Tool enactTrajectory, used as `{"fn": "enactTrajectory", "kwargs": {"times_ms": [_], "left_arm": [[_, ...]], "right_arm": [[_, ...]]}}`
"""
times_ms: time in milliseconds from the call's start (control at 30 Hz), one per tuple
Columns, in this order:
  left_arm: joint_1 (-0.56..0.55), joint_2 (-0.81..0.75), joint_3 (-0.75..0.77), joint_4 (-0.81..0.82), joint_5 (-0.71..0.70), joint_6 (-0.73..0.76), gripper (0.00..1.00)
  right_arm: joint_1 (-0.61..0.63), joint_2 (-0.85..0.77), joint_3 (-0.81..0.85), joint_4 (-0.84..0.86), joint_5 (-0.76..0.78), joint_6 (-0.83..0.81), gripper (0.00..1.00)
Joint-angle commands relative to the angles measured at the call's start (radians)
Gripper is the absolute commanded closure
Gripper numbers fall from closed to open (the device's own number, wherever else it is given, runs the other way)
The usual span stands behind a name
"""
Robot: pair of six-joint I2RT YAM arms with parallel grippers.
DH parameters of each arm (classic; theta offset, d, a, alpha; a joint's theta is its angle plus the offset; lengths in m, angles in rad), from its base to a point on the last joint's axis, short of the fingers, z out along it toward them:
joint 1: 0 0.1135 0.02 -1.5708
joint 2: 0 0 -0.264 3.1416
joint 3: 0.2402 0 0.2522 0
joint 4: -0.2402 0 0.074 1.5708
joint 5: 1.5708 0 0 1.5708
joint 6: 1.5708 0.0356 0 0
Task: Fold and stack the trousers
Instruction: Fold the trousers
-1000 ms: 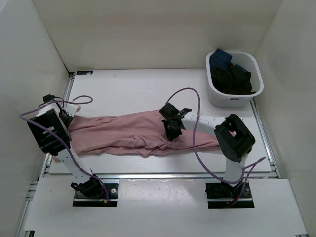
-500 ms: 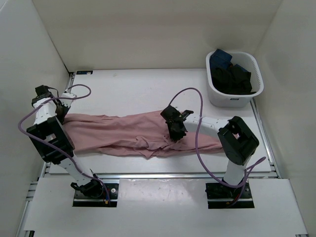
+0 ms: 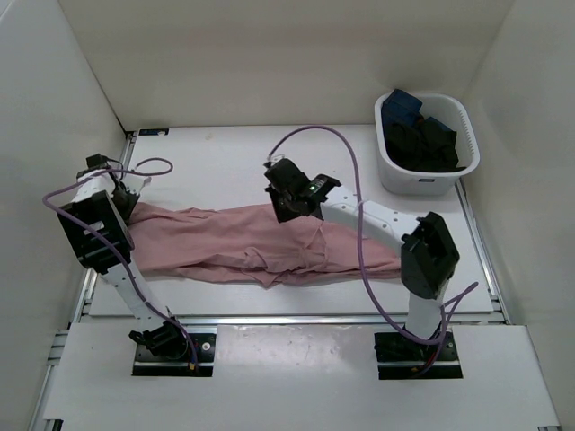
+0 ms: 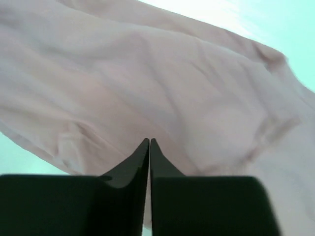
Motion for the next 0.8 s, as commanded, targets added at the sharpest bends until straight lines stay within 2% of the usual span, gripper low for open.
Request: {"fn": "enactTrajectory", "kwargs": {"times_ms": [0,100,167,367,533,600,667,700,733,767], "left_arm": [[0.002,0.012,0.051,0.0,-0.057,-0.039,0.74],[0.002,0.036,0.076,0.0,-0.087,-0.067,0.73],[0.002,0.061,0.076,0.0,-0.101,-0.079,0.73],[0.002,0.079,0.076,0.01,-0.132,-0.097,0.74],[0.002,0.099,0.076,0.01,-0.152,-0.116,0.77],[0.002,0.099,0.076,0.01,-0.152,-0.116,0.77],[0.002,0.099,0.067,0.01,-0.152,-0.116,0.68],[0.002,0.099,0.067,0.01,-0.152,-0.116,0.62],[0.002,0.099,0.067,0.01,-0.161,-0.116,0.54],[0.002,0.099,0.056,0.01,-0.161,-0.116,0.54]], "right_arm": [[0.034,0.119,0.03,-0.001,-0.108,-0.052,0.99],[0.083,0.15,0.008,-0.001,-0.21,-0.129,1.0],[0.132,0.169,0.008,-0.051,-0.211,-0.163,1.0],[0.231,0.138,-0.122,-0.018,-0.128,-0.152,1.0],[0.305,0.08,-0.159,-0.018,0.093,-0.105,1.0],[0.314,0.08,-0.171,-0.033,0.105,-0.077,1.0],[0.305,0.09,-0.162,-0.067,0.14,-0.021,0.98],[0.287,0.074,-0.162,-0.078,0.189,0.009,0.85],[0.27,0.014,-0.185,-0.078,0.199,0.042,0.64],[0.249,-0.03,-0.21,-0.066,0.199,0.128,0.38]]}}
